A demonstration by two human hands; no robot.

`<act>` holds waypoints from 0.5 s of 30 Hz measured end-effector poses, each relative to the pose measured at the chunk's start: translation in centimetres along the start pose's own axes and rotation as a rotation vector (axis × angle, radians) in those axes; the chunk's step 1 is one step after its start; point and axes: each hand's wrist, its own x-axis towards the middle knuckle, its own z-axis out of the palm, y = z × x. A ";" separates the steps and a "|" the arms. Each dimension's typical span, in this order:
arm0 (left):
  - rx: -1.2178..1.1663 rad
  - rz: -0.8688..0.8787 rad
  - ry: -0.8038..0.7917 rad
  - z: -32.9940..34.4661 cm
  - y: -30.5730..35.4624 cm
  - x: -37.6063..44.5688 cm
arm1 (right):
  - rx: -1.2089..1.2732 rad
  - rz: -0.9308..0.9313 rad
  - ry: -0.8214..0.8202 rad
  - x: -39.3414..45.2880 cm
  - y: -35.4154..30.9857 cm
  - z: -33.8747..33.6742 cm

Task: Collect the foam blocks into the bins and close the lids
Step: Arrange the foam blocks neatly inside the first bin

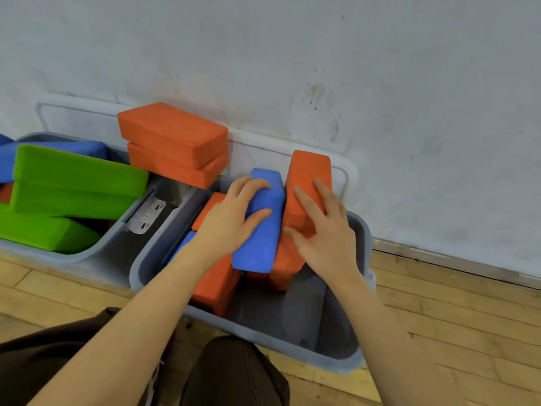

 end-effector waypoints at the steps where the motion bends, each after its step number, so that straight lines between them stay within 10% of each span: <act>1: 0.011 0.006 0.017 -0.5 0.6 -0.2 | -0.016 -0.016 0.023 -0.3 -0.2 -0.6; 15: -0.057 -0.112 0.241 1.8 1.3 -1.5 | 0.028 0.123 0.028 -3.7 -1.6 -1.0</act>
